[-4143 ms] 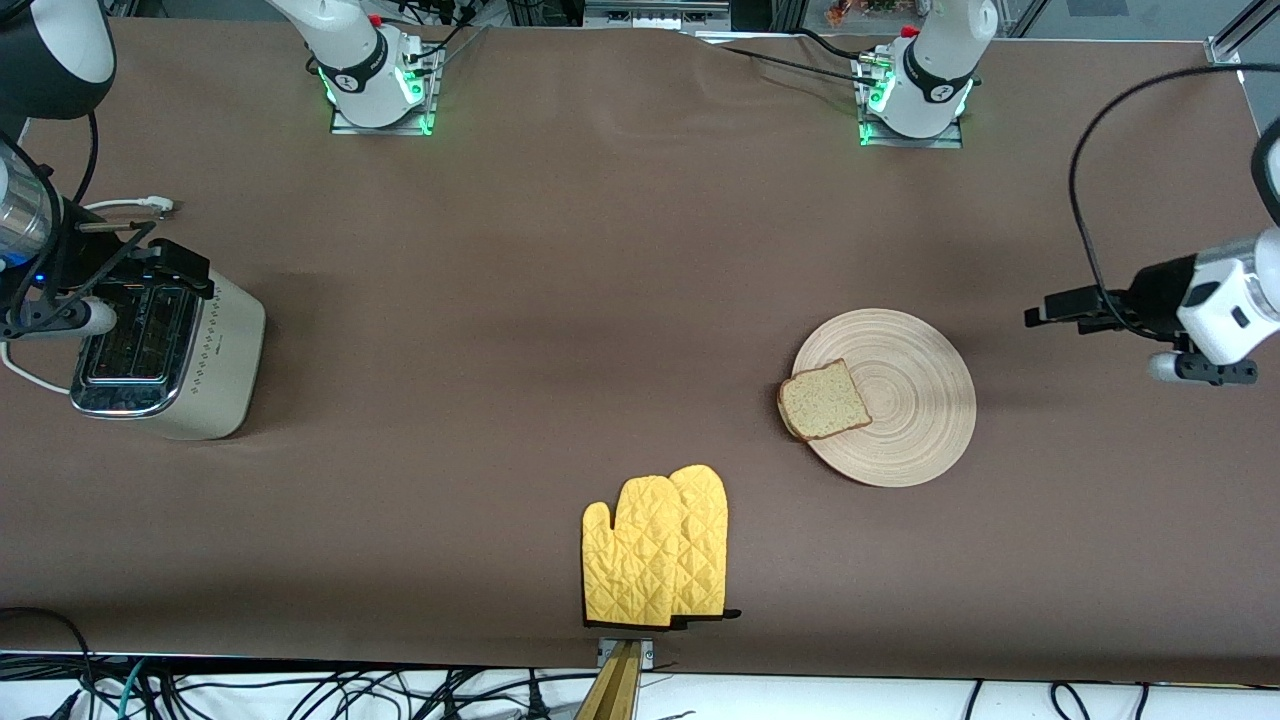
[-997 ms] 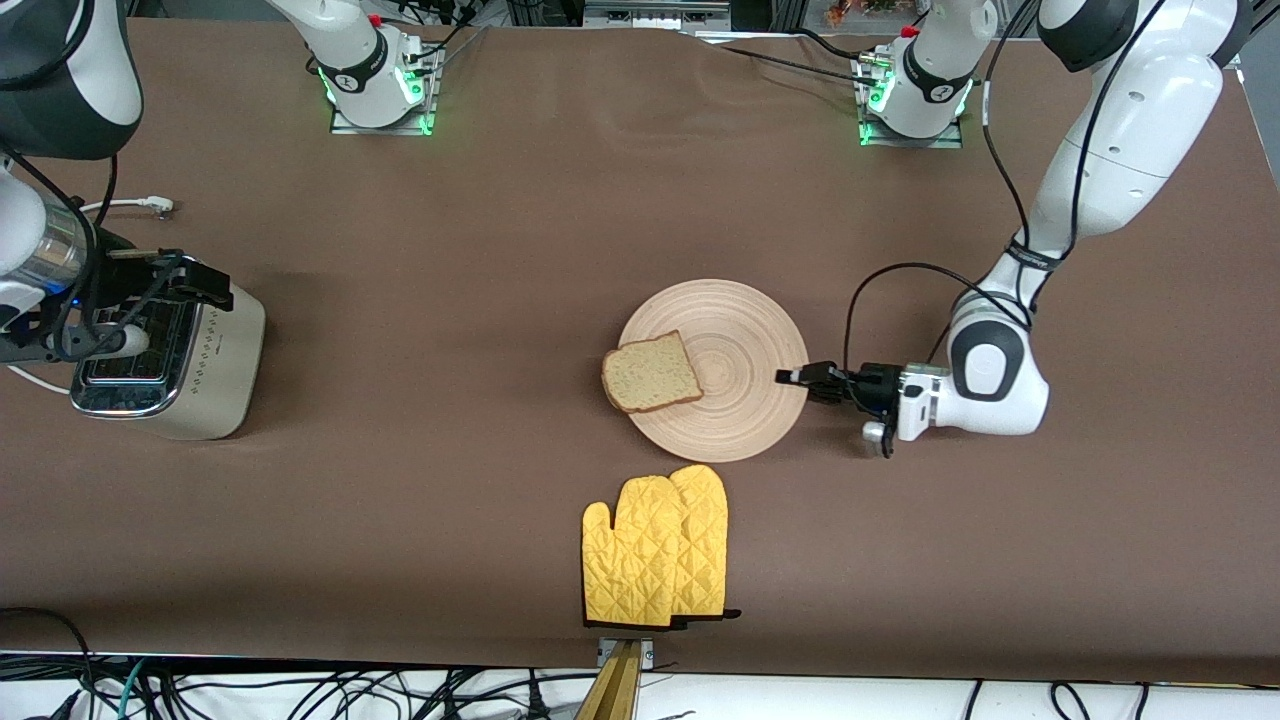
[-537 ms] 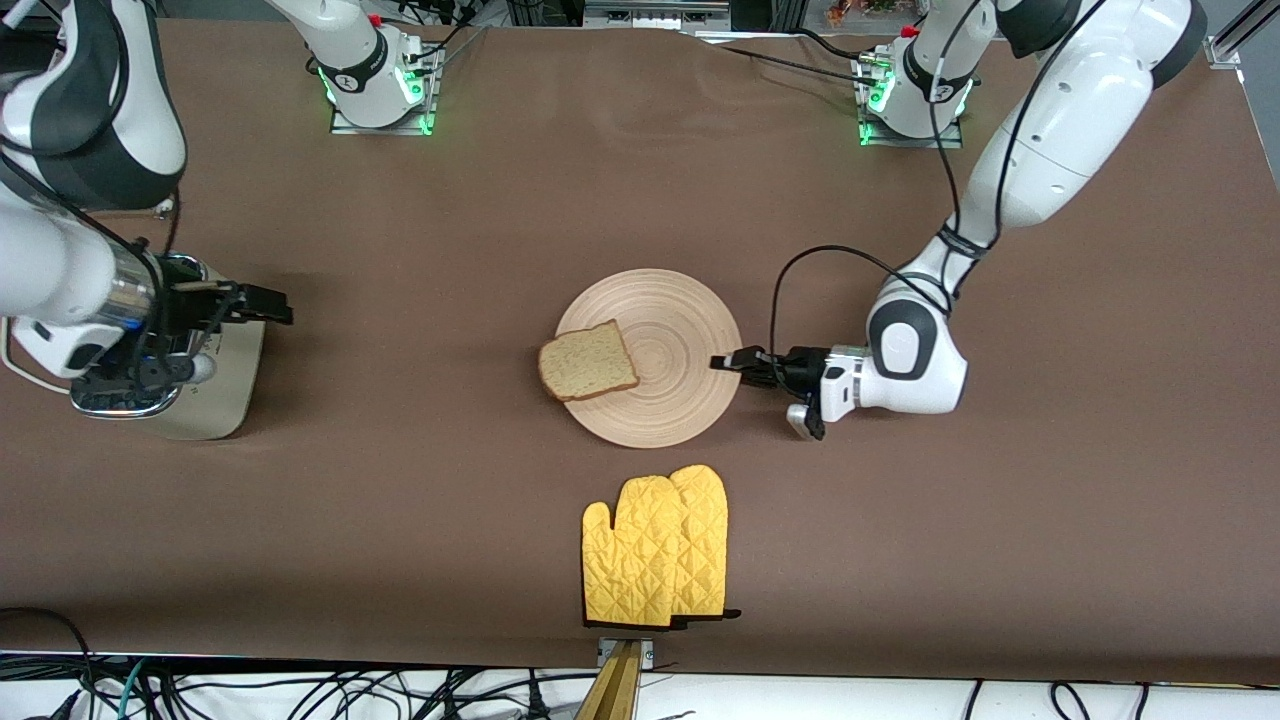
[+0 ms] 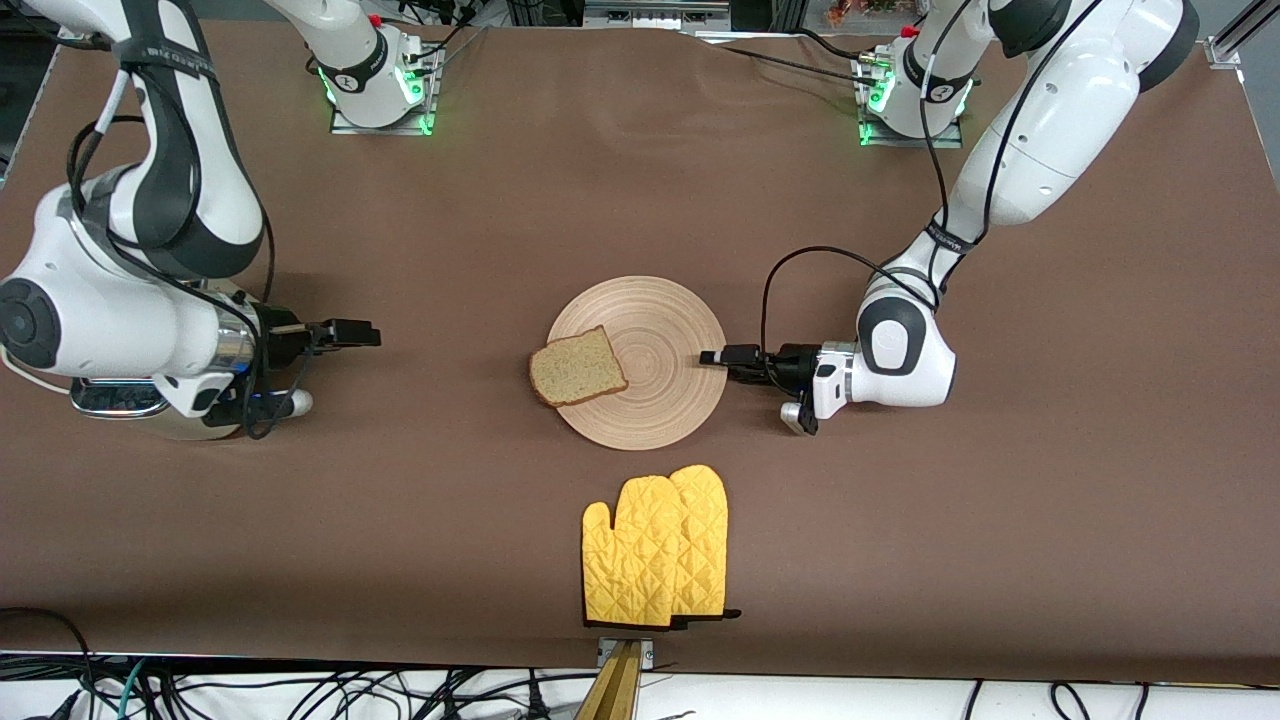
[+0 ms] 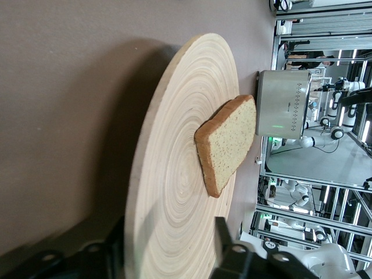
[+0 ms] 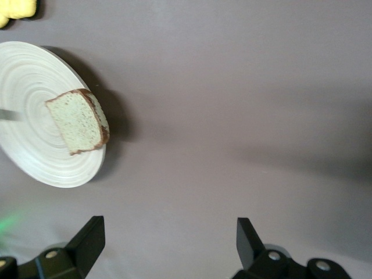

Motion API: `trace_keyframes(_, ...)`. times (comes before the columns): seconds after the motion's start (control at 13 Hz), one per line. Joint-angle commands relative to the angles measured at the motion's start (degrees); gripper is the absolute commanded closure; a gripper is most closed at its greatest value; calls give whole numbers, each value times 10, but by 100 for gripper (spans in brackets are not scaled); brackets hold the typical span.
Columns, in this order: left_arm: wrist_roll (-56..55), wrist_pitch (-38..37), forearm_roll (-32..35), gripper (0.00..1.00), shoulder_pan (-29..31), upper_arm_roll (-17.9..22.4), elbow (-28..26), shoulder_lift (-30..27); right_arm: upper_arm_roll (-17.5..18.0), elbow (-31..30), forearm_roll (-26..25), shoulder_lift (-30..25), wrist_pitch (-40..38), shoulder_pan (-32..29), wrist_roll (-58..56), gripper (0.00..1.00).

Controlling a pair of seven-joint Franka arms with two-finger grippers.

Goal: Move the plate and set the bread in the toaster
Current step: 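Slide the plate toward the toaster while the right gripper moves out, then release the plate with the left gripper while the right gripper nears bread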

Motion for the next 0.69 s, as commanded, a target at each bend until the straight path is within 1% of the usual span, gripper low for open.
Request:
trace_keyframes(0.0, 10, -16, 2, 0, 25, -1, -16, -11, 0, 0, 45, 27, 17, 7, 5, 0)
trace_keyframes(0.15, 10, -61, 53, 0, 64, 0, -20, -17, 0, -5, 73, 48, 41, 23, 5, 0)
trace_keyframes(0.23, 10, -66, 94, 0, 82, -1, -20, -25, 0, -7, 99, 61, 52, 29, 5, 0)
trace_keyframes(0.31, 9, -68, 135, 0, 94, -1, -18, -36, 0, -6, 127, 74, 60, 35, 4, 0)
trace_keyframes(0.38, 3, -68, 185, 0, 99, 0, -18, -65, 0, -6, 151, 85, 69, 44, 4, 0)
trace_keyframes(0.46, -7, -68, 236, 0, 99, 3, -15, -85, 0, -6, 164, 94, 81, 52, 4, 0)
trace_keyframes(0.61, -26, -68, 327, 0, 113, 2, -1, -106, 0, -5, 171, 112, 109, 70, 3, 0)
